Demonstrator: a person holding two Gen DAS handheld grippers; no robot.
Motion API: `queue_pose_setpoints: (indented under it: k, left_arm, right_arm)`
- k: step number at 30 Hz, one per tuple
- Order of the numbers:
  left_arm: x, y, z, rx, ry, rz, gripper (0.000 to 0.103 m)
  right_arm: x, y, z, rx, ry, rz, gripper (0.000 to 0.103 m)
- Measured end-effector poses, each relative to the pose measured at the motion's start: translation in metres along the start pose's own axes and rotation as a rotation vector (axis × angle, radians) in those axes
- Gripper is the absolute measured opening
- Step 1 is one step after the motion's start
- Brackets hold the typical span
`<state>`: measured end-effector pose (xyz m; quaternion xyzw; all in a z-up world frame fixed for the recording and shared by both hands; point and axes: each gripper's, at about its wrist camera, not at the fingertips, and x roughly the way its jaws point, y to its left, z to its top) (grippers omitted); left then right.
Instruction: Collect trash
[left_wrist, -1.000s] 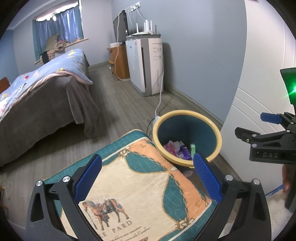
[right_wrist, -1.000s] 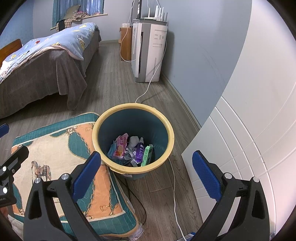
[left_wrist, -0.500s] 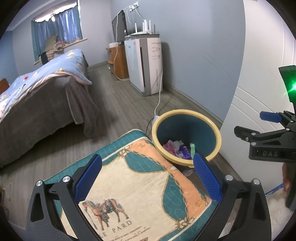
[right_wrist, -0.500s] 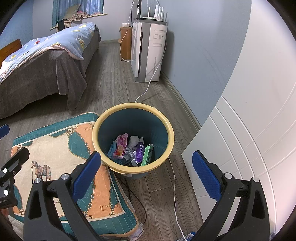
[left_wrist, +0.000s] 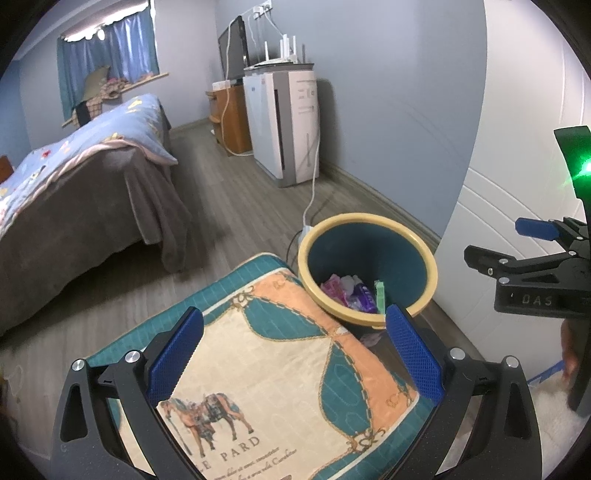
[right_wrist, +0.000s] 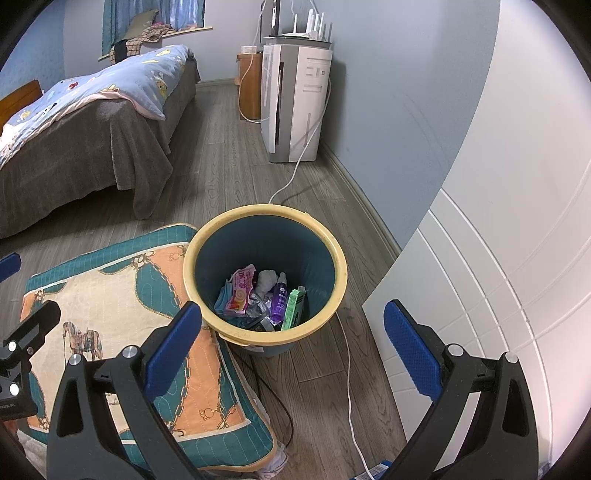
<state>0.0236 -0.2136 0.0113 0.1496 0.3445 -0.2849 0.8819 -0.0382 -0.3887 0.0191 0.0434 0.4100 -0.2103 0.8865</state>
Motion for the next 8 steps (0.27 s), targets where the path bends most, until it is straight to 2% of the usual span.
queue_pose_setpoints:
  k: [8]
  left_arm:
    - [-0.005,0.012,0.001,-0.022,0.001,0.013,0.098]
  right_arm:
    - [0.006,-0.001,0.001,0.017,0.016,-0.014,0.097]
